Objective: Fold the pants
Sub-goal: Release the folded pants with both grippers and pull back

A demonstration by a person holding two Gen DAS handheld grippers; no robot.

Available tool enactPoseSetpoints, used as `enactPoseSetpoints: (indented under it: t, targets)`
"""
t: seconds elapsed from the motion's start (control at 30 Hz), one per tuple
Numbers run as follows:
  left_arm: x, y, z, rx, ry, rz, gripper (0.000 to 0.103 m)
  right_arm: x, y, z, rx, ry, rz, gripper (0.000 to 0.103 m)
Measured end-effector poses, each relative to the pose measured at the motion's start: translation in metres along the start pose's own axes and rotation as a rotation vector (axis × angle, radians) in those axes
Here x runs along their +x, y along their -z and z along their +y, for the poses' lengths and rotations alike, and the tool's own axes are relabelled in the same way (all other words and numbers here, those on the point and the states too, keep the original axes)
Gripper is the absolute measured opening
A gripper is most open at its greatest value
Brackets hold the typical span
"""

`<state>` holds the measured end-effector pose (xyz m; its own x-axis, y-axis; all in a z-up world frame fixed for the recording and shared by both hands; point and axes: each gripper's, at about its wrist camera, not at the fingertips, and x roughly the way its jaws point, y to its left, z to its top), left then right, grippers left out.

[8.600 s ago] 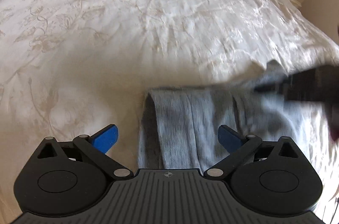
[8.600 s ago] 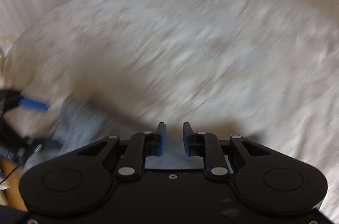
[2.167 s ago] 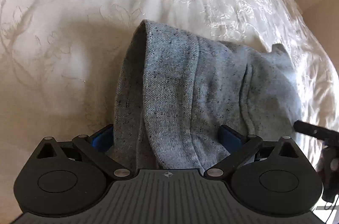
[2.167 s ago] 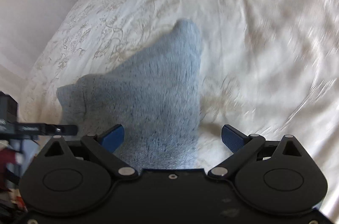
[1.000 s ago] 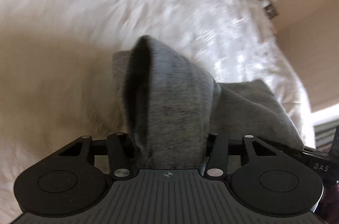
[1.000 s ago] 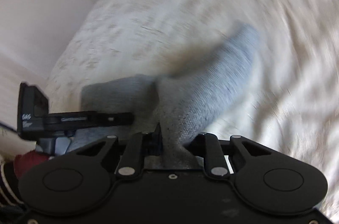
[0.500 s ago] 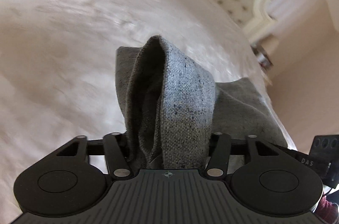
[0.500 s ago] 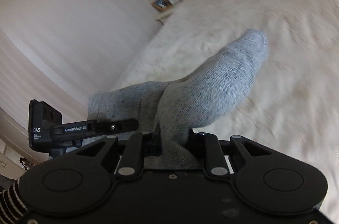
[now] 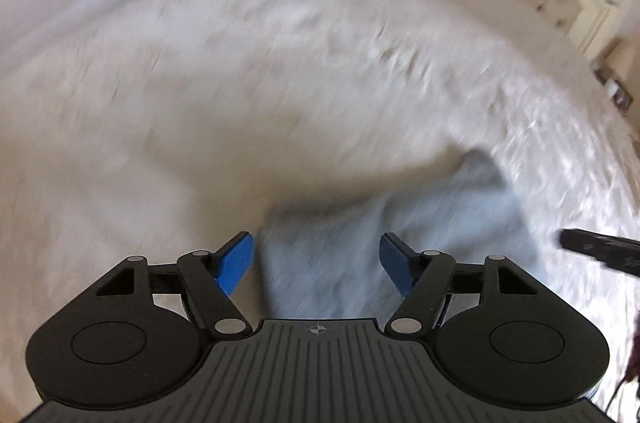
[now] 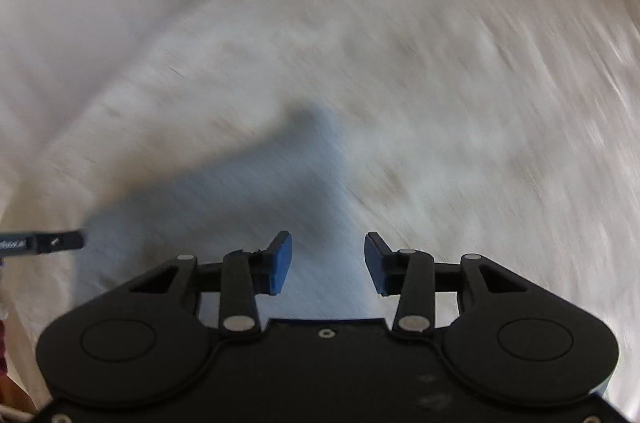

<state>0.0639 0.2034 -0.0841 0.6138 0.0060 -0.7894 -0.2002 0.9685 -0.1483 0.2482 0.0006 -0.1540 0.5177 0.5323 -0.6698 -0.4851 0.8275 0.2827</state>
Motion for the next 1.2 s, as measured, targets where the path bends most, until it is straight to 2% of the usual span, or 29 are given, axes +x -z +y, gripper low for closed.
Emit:
enactPoseSetpoints:
  t: [0.07, 0.13, 0.2, 0.27, 0.37, 0.57, 0.7, 0.8, 0.83, 0.9, 0.93, 1.07, 1.2]
  targets:
    - [0.011, -0.010, -0.017, 0.027, 0.008, -0.030, 0.068, 0.022, -0.018, 0.028, -0.049, -0.030, 0.011, 0.045]
    - [0.028, -0.012, -0.029, 0.042, 0.023, -0.008, 0.068, 0.041, -0.028, 0.040, -0.071, -0.039, 0.019, 0.044]
    - [0.034, -0.005, -0.025, 0.047, 0.026, 0.028, 0.068, 0.058, -0.033, 0.047, -0.067, -0.035, 0.041, 0.045]
    - [0.040, 0.007, -0.024, 0.050, 0.016, 0.070, 0.068, 0.067, -0.031, 0.047, -0.057, -0.021, 0.051, 0.048]
    - [0.039, 0.036, -0.019, 0.042, -0.003, 0.136, 0.068, 0.074, -0.008, 0.043, -0.071, 0.005, 0.094, 0.052]
    - [0.012, 0.073, -0.023, 0.074, -0.078, 0.144, 0.072, 0.039, 0.061, 0.023, -0.124, 0.070, 0.160, 0.055]
    - [0.003, 0.078, -0.029, 0.065, -0.114, 0.139, 0.073, 0.008, 0.093, 0.012, -0.126, 0.067, 0.166, 0.059]
    - [-0.018, 0.073, -0.035, 0.024, -0.126, 0.105, 0.073, -0.019, 0.094, 0.008, -0.112, 0.051, 0.106, 0.060]
    - [-0.027, 0.071, -0.038, 0.009, -0.127, 0.086, 0.073, -0.028, 0.091, 0.007, -0.110, 0.045, 0.073, 0.065]
    - [-0.046, 0.065, -0.045, -0.005, -0.131, 0.053, 0.073, -0.051, 0.082, 0.009, -0.107, 0.025, -0.004, 0.088]
    - [-0.056, 0.061, -0.051, -0.008, -0.144, 0.035, 0.073, -0.060, 0.078, 0.010, -0.104, 0.010, -0.024, 0.103]
    - [-0.088, 0.041, -0.071, -0.002, -0.253, 0.007, 0.073, -0.085, 0.058, 0.017, -0.105, -0.018, -0.036, 0.103]
    - [-0.111, 0.027, -0.083, -0.026, -0.312, 0.005, 0.073, -0.109, 0.044, 0.025, -0.098, -0.069, -0.055, 0.103]
